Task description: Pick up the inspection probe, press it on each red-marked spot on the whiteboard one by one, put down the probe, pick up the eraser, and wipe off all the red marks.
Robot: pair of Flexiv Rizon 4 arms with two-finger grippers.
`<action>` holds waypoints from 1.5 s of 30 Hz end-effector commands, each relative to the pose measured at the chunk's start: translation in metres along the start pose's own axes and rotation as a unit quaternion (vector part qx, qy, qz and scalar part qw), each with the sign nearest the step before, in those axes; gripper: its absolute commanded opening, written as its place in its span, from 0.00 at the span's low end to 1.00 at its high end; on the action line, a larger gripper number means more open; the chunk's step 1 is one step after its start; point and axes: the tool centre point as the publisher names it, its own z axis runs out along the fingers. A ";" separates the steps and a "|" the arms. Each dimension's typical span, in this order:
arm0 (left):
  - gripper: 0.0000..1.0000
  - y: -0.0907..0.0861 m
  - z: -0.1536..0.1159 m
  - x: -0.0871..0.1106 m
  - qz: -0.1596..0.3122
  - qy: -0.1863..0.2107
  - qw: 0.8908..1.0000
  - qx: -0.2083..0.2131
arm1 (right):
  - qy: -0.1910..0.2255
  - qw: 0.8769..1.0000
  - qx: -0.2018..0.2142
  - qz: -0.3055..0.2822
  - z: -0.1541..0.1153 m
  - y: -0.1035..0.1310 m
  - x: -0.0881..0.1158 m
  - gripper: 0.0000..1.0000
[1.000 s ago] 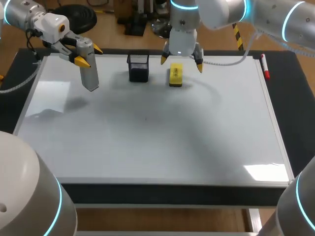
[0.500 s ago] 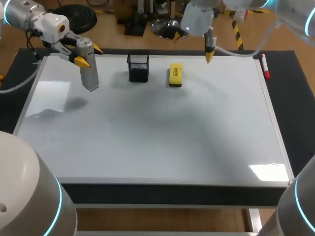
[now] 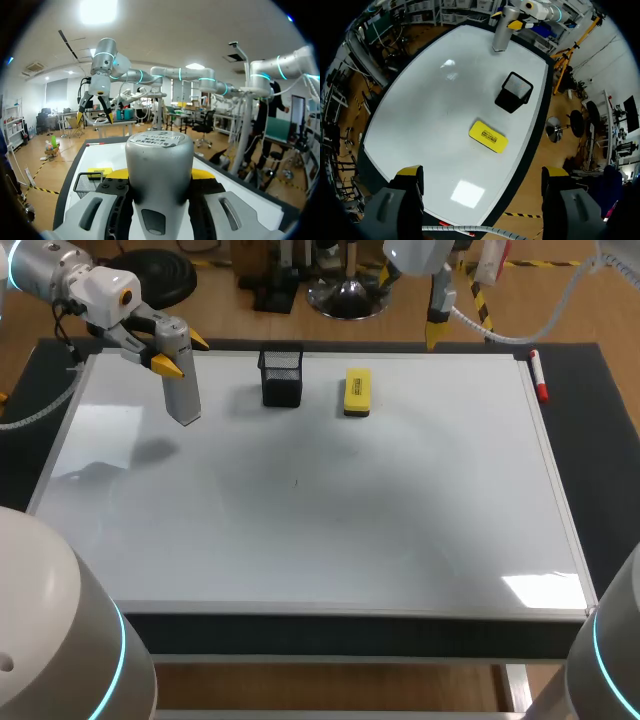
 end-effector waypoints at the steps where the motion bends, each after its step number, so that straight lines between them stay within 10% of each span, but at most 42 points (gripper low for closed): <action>1: 0.00 -0.002 0.001 0.001 0.000 -0.001 1.000 -0.002 | 0.000 1.000 -0.004 0.017 -0.016 0.000 -0.006 1.00; 45: 0.00 -0.007 0.005 -0.005 -0.008 -0.006 1.000 -0.005 | -0.037 0.997 0.009 0.072 -0.045 0.010 -0.012 1.00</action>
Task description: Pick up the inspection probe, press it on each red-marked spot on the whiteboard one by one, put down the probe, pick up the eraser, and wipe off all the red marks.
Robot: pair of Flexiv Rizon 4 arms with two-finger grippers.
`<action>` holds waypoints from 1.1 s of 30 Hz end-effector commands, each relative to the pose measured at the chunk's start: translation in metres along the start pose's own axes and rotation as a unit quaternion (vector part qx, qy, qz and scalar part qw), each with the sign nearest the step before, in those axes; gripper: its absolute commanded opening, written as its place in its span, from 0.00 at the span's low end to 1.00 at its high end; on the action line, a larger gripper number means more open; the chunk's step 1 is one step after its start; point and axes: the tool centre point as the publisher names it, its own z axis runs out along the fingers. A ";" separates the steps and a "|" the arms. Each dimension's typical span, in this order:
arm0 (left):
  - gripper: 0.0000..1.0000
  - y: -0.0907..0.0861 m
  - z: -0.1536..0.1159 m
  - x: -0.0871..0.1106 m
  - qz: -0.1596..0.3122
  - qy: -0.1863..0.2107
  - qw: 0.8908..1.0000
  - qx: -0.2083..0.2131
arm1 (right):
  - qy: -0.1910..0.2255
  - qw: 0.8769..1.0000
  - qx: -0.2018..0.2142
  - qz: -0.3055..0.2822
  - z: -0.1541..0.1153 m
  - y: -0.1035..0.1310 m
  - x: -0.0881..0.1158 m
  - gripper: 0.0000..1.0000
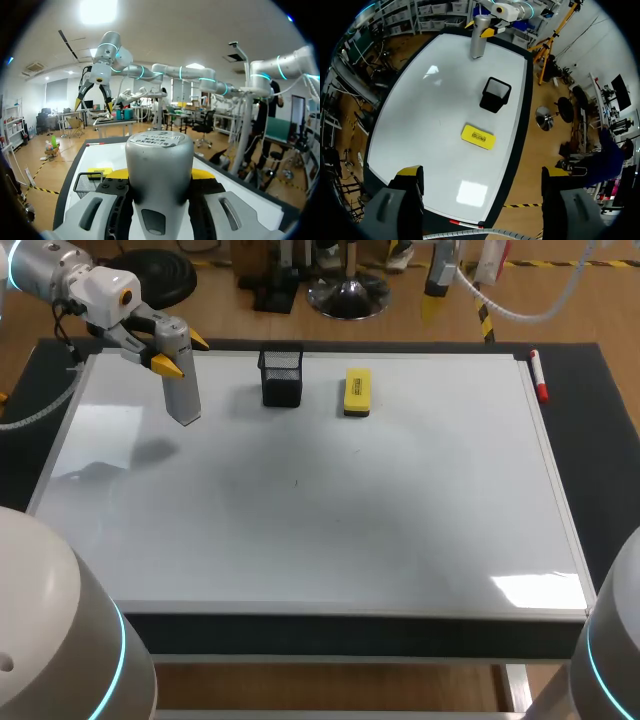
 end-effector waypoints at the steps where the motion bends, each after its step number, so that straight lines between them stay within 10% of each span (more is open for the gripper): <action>1: 0.00 -0.007 0.005 -0.008 -0.022 -0.016 1.000 -0.007 | 0.001 1.000 0.002 -0.001 -0.001 0.000 0.000 1.00; 33: 0.00 -0.074 0.026 -0.123 -0.054 -0.181 0.982 0.009 | 0.001 1.000 0.002 -0.001 -0.001 0.000 0.000 1.00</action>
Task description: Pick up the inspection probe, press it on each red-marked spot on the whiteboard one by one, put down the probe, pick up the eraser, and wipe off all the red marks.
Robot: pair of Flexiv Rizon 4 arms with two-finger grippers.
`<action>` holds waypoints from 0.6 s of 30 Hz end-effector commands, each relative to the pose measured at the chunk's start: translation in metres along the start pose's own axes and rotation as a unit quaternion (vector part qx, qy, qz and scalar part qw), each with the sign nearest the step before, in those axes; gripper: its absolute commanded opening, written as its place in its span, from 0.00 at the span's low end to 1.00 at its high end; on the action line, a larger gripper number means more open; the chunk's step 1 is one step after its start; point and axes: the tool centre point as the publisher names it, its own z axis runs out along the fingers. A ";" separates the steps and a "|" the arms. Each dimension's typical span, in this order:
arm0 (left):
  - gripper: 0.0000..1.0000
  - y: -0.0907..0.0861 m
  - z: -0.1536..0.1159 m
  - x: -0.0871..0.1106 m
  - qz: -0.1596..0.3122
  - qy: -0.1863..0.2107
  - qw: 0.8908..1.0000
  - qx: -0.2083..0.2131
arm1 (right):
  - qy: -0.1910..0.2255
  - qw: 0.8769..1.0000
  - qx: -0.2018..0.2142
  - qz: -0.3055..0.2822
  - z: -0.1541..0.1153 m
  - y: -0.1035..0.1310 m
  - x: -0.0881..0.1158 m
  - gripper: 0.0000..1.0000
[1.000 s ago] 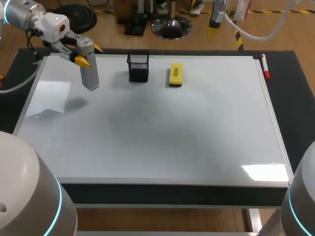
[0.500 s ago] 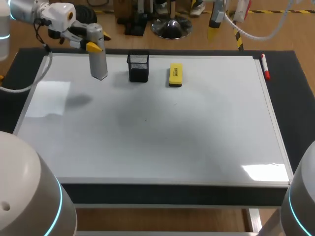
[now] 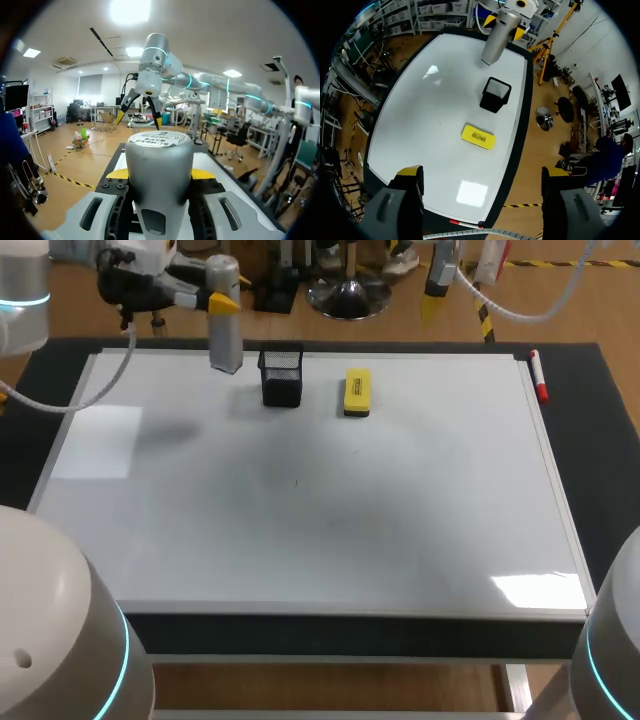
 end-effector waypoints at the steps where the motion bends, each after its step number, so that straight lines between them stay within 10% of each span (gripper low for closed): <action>1: 0.00 -0.008 0.010 -0.008 0.004 -0.026 1.000 0.003 | 0.001 1.000 0.001 -0.001 -0.001 0.000 0.000 1.00; 18: 0.00 -0.015 0.042 -0.045 -0.004 -0.053 0.998 0.046 | 0.001 1.000 0.001 -0.001 -0.001 0.000 0.000 1.00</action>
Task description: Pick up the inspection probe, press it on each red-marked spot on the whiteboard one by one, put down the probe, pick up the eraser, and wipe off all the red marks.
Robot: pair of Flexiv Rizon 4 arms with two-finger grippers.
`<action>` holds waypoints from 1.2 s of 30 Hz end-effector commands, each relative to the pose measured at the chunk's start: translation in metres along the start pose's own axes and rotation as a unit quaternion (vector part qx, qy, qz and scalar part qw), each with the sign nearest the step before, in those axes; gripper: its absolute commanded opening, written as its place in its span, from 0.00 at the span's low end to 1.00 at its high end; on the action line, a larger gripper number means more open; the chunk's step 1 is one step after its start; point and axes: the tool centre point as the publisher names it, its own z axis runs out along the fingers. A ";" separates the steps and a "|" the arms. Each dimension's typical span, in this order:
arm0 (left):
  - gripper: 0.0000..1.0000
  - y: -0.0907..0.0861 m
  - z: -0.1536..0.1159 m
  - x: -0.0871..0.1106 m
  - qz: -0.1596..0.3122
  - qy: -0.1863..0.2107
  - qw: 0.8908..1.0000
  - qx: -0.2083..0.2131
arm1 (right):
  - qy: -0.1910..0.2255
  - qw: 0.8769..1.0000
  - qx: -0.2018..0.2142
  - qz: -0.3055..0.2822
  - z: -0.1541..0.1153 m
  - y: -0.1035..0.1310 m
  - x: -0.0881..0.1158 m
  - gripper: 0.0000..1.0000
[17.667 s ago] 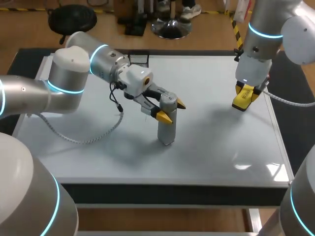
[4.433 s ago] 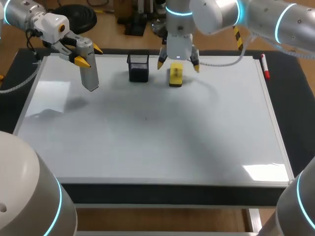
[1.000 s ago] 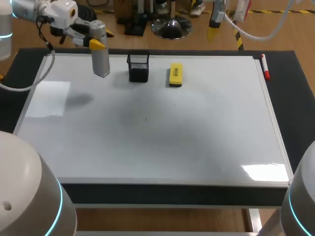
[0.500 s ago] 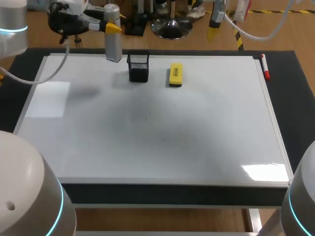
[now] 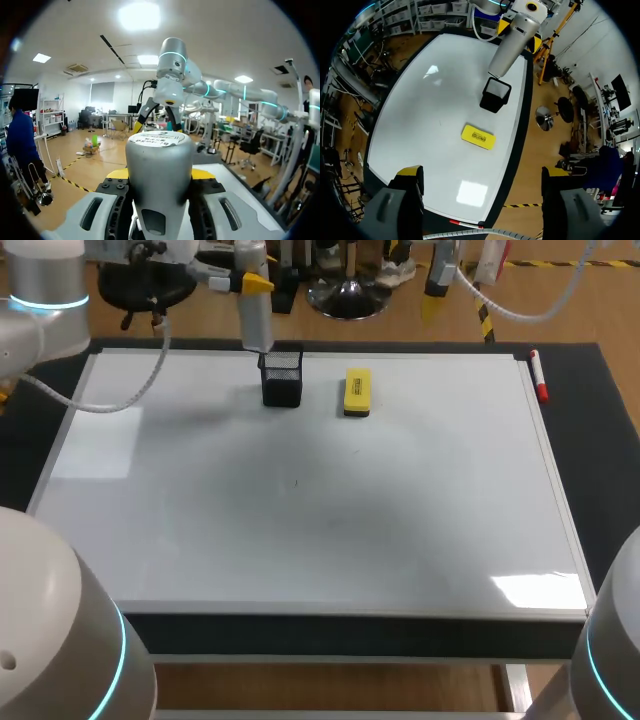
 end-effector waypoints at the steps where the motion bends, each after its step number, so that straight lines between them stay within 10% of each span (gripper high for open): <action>1: 0.00 0.006 0.009 -0.003 -0.001 -0.004 1.000 0.009 | 0.001 1.000 0.001 -0.001 -0.001 0.000 0.000 1.00; 36: 0.00 0.033 0.028 -0.028 -0.003 -0.055 0.998 0.030 | 0.001 1.000 0.001 -0.001 -0.001 0.000 0.000 1.00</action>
